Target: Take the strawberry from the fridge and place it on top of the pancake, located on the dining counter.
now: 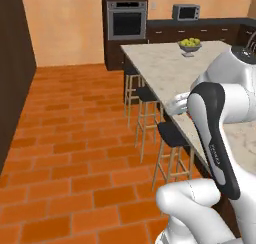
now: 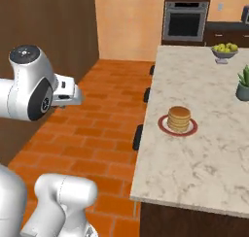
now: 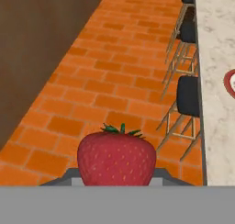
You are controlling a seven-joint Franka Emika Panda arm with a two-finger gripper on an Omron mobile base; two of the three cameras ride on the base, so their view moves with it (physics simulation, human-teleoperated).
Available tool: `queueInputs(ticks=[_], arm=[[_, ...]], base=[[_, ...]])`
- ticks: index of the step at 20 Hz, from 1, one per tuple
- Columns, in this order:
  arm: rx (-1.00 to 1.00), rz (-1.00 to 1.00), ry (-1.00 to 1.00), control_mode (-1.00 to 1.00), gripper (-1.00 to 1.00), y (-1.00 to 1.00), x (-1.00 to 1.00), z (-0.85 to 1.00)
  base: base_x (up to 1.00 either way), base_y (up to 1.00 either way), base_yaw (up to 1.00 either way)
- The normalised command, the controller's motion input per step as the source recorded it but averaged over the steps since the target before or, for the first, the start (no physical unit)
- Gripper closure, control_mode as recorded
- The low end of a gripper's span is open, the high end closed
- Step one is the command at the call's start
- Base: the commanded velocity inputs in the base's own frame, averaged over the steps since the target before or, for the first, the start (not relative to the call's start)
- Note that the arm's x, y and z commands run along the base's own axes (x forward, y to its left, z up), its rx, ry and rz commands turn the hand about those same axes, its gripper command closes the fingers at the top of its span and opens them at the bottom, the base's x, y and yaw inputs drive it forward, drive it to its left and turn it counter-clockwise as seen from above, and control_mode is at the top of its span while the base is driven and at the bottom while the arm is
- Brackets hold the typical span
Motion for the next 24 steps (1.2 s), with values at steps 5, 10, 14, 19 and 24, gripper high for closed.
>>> queueInputs(ticks=[5,10,14,19,24], arm=[[0.0,0.0,0.0,1.0,1.0,0.0,0.0,0.0],[0.0,0.0,0.0,1.0,1.0,0.0,0.0,0.0],[0.0,0.0,0.0,1.0,1.0,0.0,0.0,0.0],[0.0,0.0,0.0,1.0,1.0,0.0,0.0,0.0],[0.0,0.0,0.0,1.0,1.0,0.0,0.0,0.0]], base=[[0.2,0.21,-0.93],[0.15,0.63,-0.78],[0.01,0.97,-0.65],[0.4,0.88,-0.68],[0.72,0.84,-0.63]])
